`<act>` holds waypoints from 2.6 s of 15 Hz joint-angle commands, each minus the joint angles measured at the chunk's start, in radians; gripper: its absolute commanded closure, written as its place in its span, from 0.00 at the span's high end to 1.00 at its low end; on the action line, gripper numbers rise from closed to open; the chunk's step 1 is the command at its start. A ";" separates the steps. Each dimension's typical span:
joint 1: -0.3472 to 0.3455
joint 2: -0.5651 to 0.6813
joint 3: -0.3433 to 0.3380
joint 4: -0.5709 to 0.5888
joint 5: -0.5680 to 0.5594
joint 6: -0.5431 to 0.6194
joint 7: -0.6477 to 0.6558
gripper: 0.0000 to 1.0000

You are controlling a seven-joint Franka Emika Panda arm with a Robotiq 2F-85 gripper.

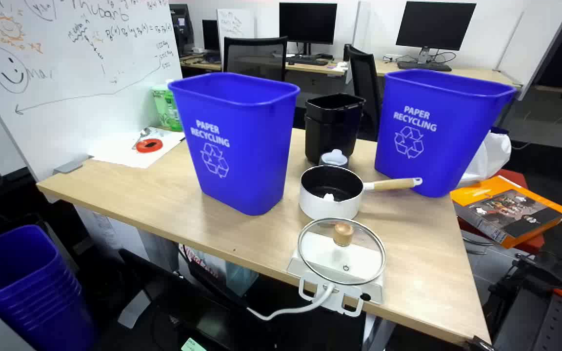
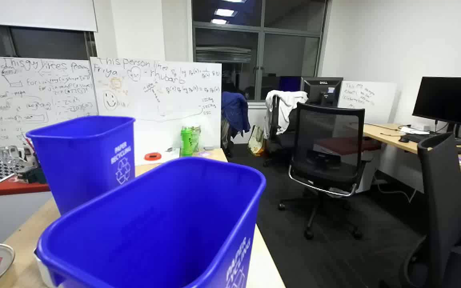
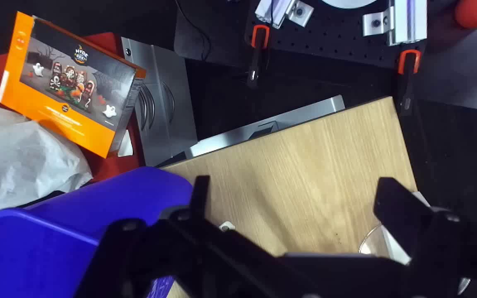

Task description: Place the lid on the white pot

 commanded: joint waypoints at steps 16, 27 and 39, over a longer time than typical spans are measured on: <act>0.036 -0.050 0.029 -0.192 0.053 0.222 0.171 1.00; 0.096 -0.035 0.090 -0.261 0.214 0.356 0.257 1.00; 0.132 0.068 0.107 -0.261 0.338 0.456 0.286 1.00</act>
